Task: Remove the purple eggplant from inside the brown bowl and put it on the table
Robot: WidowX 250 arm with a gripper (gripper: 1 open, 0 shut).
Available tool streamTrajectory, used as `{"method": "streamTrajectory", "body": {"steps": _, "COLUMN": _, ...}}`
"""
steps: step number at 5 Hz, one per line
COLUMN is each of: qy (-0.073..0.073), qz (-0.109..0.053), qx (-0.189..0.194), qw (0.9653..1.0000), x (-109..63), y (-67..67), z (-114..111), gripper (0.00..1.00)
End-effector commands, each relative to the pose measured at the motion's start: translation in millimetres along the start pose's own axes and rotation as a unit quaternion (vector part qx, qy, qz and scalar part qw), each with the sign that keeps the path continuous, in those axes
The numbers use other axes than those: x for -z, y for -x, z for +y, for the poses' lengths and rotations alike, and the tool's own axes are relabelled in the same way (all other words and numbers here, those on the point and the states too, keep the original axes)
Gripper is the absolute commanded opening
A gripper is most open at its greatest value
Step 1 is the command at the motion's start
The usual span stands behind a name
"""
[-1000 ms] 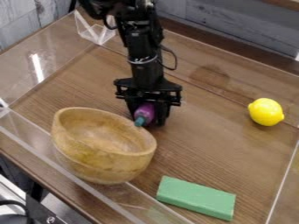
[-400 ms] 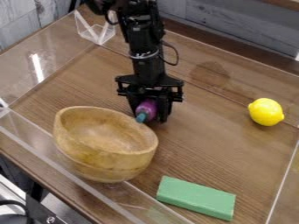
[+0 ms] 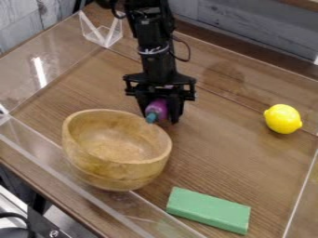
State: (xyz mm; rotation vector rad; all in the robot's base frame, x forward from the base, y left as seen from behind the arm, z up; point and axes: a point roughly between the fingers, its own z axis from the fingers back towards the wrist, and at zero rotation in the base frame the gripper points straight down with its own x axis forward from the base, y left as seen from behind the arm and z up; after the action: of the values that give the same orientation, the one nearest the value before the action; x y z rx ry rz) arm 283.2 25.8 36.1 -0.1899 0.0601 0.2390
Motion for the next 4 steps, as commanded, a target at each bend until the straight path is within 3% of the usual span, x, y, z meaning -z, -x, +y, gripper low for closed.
{"method": "streamTrajectory", "body": {"steps": 1, "qy": 0.006, "qz": -0.041, "qx": -0.001, "qw": 0.9991, "x": -25.7, "y": -12.7, "z": -3, "gripper": 0.00}}
{"method": "streamTrajectory", "body": {"steps": 4, "qy": 0.012, "qz": -0.053, "qx": -0.016, "qw": 0.9984, "x": -30.6, "y": -29.2, "z": -2, "gripper": 0.00}}
